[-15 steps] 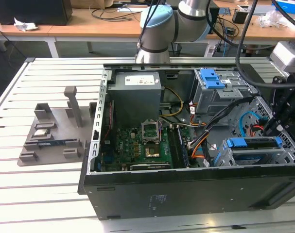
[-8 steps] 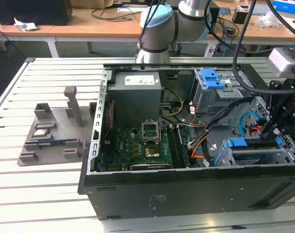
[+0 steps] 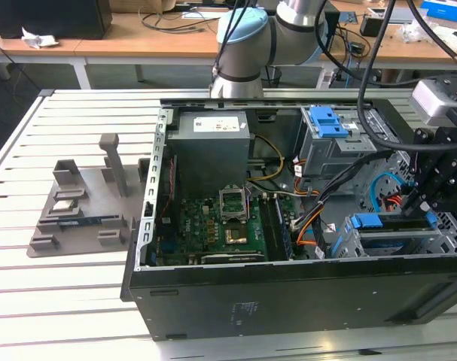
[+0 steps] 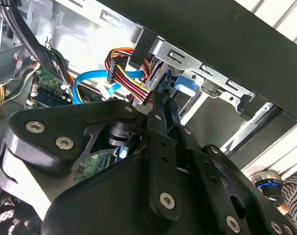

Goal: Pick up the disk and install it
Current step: 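Insert the first disk wire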

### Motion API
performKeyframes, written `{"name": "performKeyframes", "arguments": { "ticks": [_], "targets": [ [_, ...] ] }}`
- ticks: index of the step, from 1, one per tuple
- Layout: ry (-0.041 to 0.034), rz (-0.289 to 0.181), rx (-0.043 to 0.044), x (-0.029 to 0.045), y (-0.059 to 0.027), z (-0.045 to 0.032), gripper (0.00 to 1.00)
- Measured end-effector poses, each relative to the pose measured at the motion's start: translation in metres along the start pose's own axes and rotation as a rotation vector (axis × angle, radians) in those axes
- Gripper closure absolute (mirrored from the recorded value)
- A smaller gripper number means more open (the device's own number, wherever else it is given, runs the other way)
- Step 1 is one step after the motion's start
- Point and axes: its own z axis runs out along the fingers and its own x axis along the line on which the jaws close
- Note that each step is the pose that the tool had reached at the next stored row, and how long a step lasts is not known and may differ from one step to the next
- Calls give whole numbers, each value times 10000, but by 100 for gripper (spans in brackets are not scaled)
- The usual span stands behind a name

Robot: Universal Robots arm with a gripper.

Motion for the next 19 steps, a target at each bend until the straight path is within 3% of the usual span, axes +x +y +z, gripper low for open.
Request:
{"name": "performKeyframes", "arguments": {
  "ticks": [10, 13, 15, 17, 19],
  "targets": [
    [-2, 1, -1, 0, -1, 33, 83],
    [6, 2, 0, 0, 0, 31, 76],
    [5, 2, 0, 0, 3, -15, 76],
    [5, 2, 0, -5, 12, -134, 76],
    [7, 2, 1, -11, 16, -194, 77]
  ]
}}
